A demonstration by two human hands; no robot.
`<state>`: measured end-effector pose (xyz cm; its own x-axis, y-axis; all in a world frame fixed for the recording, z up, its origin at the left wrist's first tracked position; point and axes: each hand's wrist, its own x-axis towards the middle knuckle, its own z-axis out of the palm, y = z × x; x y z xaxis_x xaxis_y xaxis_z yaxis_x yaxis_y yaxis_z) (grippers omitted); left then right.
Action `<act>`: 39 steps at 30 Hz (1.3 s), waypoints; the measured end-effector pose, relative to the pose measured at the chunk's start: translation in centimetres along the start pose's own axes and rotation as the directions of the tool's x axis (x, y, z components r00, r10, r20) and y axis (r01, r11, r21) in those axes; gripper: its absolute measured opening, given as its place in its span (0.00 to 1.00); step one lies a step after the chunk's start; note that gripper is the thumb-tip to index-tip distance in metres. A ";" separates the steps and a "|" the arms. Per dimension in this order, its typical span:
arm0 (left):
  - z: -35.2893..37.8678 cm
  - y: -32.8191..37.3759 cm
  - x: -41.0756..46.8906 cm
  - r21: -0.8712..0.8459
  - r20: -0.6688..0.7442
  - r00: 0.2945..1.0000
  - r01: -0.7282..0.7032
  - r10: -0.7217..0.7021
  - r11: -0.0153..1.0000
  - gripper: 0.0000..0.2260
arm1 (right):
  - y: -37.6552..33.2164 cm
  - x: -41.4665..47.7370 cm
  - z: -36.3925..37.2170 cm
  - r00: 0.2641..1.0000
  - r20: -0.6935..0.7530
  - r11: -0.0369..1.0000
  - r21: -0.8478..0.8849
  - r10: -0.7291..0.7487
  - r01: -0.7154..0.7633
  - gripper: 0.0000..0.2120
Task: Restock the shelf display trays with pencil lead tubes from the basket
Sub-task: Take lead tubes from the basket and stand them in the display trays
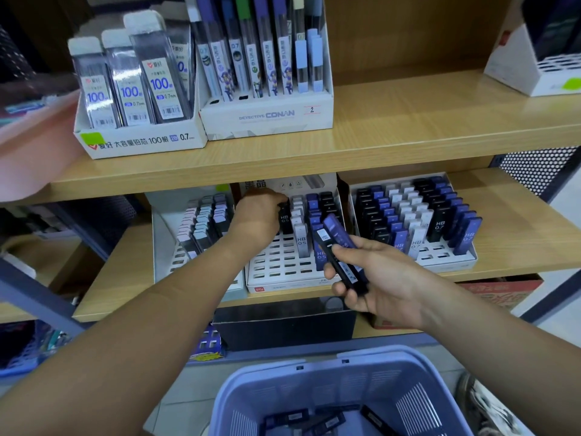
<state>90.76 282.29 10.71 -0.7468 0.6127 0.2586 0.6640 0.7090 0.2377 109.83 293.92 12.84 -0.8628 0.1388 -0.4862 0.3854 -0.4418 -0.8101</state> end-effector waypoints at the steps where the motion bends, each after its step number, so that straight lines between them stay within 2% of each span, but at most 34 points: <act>1: -0.3 0.2 -0.2 -0.045 -0.007 1.000 0.010 -0.010 0.999 0.17 | 0.0 0.0 0.1 1.000 0.006 1.000 -0.006 -0.005 0.005 0.08; 3: -1.3 0.9 -0.7 -0.249 0.000 0.994 0.104 -0.108 0.963 0.11 | 0.1 0.2 0.2 1.000 0.006 1.000 -0.019 -0.025 0.025 0.08; 4: -2.0 1.5 -1.1 -0.426 0.066 0.982 0.188 -0.177 0.885 0.09 | 0.1 0.3 0.3 0.999 0.002 0.999 -0.023 -0.038 0.038 0.08; 5: -2.8 2.0 -1.5 -0.604 0.176 0.961 0.277 -0.214 0.747 0.09 | 0.1 0.3 0.4 0.999 -0.002 0.998 -0.026 -0.051 0.051 0.08; 6: -3.7 2.5 -1.9 -0.713 0.284 0.938 0.346 -0.201 0.610 0.10 | 0.1 0.4 0.6 0.998 -0.006 0.998 -0.027 -0.061 0.060 0.08; 7: -4.5 2.8 -2.4 -0.754 0.368 0.919 0.385 -0.143 0.533 0.11 | 0.1 0.4 0.8 0.998 -0.012 0.998 -0.022 -0.065 0.065 0.08; 10: -5.7 3.2 -3.9 -0.750 0.514 0.857 0.428 0.037 0.504 0.06 | 0.2 0.5 1.3 0.998 -0.016 0.998 0.000 -0.061 0.061 0.08; 12: -5.9 3.2 -4.5 -0.769 0.540 0.837 0.452 0.082 0.453 0.08 | 0.3 0.4 1.6 0.998 -0.015 0.998 0.023 -0.053 0.054 0.09; 15: -6.3 2.7 -4.9 -0.791 0.535 0.842 0.471 0.070 0.391 0.10 | 0.2 0.2 2.0 0.998 -0.009 0.995 0.086 -0.056 0.056 0.08; 16: -6.4 2.6 -5.0 -0.790 0.531 0.845 0.469 0.060 0.396 0.09 | 0.3 0.2 2.1 0.998 -0.013 0.994 0.093 -0.059 0.060 0.08; 20: -6.6 2.2 -5.2 -0.730 0.470 0.882 0.412 -0.037 0.545 0.12 | 0.3 0.2 2.1 0.998 -0.005 0.997 0.049 -0.059 0.059 0.10; 22: -6.5 1.9 -5.3 -0.716 0.432 0.899 0.392 -0.075 0.578 0.10 | 0.4 0.3 2.2 0.998 0.015 0.998 0.027 -0.062 0.062 0.10; 24: -6.5 1.7 -5.2 -0.735 0.428 0.901 0.395 -0.074 0.552 0.08 | 0.5 0.4 2.2 0.997 0.019 0.997 0.000 -0.079 0.079 0.10; 27: -6.7 1.6 -5.1 -0.773 0.483 0.874 0.450 -0.044 0.448 0.04 | 0.7 0.7 2.4 0.996 0.017 0.996 -0.019 -0.091 0.091 0.09; 29: -6.8 1.4 -5.1 -0.752 0.508 0.860 0.466 -0.040 0.466 0.05 | 0.9 0.8 2.4 0.997 -0.009 0.995 -0.068 -0.077 0.076 0.08; 32: -6.9 0.1 -4.7 -0.695 0.466 0.876 0.447 -0.119 0.564 0.05 | 1.1 0.9 2.1 0.991 -0.111 0.961 -0.273 -0.078 0.045 0.08; 35: -6.2 -1.7 -4.3 -0.505 0.301 0.929 0.347 -0.216 0.790 0.03 | 1.0 1.0 1.5 0.981 -0.159 0.912 -0.408 -0.115 0.041 0.11; 37: -5.5 -2.5 -4.3 -0.323 0.172 0.968 0.232 -0.184 0.918 0.03 | 0.8 1.0 1.3 0.979 -0.168 0.900 -0.435 -0.113 0.029 0.13; 39: -4.9 -2.8 -4.5 -0.187 0.097 0.987 0.147 -0.130 0.971 0.06 | 0.6 0.9 1.3 0.984 -0.164 0.903 -0.430 -0.072 -0.006 0.15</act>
<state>92.40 275.84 13.45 -0.8271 0.5460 0.1332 0.5423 0.7134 0.4438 108.89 292.64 12.39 -0.8230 0.3133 -0.4739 0.4935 -0.0189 -0.8695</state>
